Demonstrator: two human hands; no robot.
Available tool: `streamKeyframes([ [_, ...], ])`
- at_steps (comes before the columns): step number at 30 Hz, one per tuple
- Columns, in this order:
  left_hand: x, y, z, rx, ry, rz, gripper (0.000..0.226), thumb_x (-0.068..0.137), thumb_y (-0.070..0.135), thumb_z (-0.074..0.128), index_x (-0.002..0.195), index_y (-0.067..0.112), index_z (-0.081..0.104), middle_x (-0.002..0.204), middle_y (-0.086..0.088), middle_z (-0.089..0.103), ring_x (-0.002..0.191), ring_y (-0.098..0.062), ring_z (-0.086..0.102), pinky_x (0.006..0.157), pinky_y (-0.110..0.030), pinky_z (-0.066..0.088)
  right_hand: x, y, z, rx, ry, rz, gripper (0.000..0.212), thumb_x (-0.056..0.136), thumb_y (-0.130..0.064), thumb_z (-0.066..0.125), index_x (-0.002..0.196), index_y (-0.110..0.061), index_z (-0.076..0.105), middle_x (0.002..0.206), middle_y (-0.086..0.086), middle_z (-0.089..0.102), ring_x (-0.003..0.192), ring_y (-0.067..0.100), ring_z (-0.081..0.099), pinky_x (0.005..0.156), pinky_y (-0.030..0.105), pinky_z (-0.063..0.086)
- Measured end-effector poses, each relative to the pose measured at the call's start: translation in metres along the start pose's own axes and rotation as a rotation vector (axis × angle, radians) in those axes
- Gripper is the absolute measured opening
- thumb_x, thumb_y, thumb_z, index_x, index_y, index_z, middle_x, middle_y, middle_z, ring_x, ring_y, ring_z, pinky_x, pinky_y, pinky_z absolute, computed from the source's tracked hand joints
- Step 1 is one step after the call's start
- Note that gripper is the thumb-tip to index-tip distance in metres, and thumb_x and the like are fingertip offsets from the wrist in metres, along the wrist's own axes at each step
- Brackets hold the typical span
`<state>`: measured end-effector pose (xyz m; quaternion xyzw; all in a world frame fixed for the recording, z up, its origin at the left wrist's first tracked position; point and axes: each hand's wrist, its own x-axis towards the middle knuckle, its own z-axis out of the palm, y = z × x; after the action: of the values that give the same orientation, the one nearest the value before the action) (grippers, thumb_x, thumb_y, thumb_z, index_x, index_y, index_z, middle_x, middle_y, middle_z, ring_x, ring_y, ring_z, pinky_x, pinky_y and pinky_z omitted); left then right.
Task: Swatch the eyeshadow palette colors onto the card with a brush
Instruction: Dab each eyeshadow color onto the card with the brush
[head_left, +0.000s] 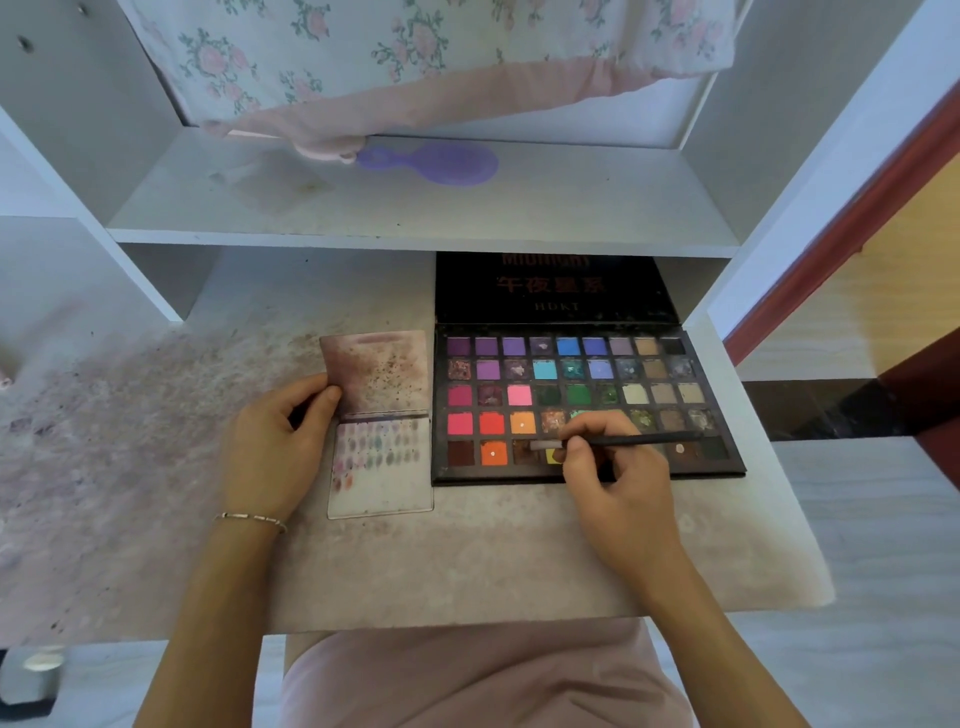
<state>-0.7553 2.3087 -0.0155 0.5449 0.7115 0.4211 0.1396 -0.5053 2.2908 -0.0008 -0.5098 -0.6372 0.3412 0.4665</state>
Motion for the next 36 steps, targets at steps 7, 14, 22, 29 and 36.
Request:
streamKeyframes([
  [7,0.000,0.002,-0.001,-0.002,-0.017,-0.009,0.020,0.087,0.011,0.056,0.102,0.011,0.069,0.089,0.012,0.059,0.083,-0.009,0.055,0.068,-0.008,0.034,-0.004,-0.010,0.026,0.058,-0.063,-0.059,0.021,0.078,-0.011,0.055,0.077,-0.032,0.051,0.079,-0.013,0.058,0.067,0.005,0.054,0.060,0.010,0.041],
  [14,0.000,0.005,-0.003,-0.007,-0.026,0.007,0.017,0.086,0.011,0.057,0.097,0.012,0.070,0.082,0.016,0.059,0.069,0.005,0.051,0.062,0.002,0.035,-0.007,-0.024,0.065,0.091,-0.244,-0.037,0.015,0.080,-0.021,0.053,0.079,-0.036,0.051,0.079,-0.008,0.061,0.072,0.011,0.062,0.067,0.032,0.051],
  [22,0.000,0.007,-0.004,-0.017,-0.020,0.027,0.017,0.085,0.010,0.059,0.097,0.013,0.070,0.082,0.017,0.060,0.071,-0.002,0.055,0.063,-0.002,0.037,-0.001,-0.028,0.080,0.052,-0.282,-0.045,0.015,0.080,-0.019,0.055,0.076,-0.033,0.050,0.072,-0.005,0.062,0.070,0.009,0.059,0.062,0.026,0.048],
  [29,0.001,0.007,-0.004,-0.007,-0.019,0.031,0.018,0.085,0.010,0.058,0.098,0.013,0.070,0.082,0.016,0.060,0.071,-0.003,0.054,0.063,0.000,0.037,-0.002,-0.029,0.080,0.030,-0.315,-0.054,0.018,0.081,-0.018,0.055,0.076,-0.035,0.049,0.074,-0.009,0.061,0.073,0.007,0.056,0.063,0.021,0.047],
  [36,0.000,0.007,-0.004,-0.006,-0.019,0.013,0.019,0.086,0.012,0.058,0.100,0.015,0.070,0.082,0.017,0.059,0.071,-0.001,0.054,0.064,-0.007,0.038,-0.002,-0.028,0.079,-0.005,-0.357,-0.030,0.015,0.083,-0.014,0.057,0.077,-0.026,0.052,0.071,-0.012,0.057,0.071,0.007,0.054,0.061,0.023,0.046],
])
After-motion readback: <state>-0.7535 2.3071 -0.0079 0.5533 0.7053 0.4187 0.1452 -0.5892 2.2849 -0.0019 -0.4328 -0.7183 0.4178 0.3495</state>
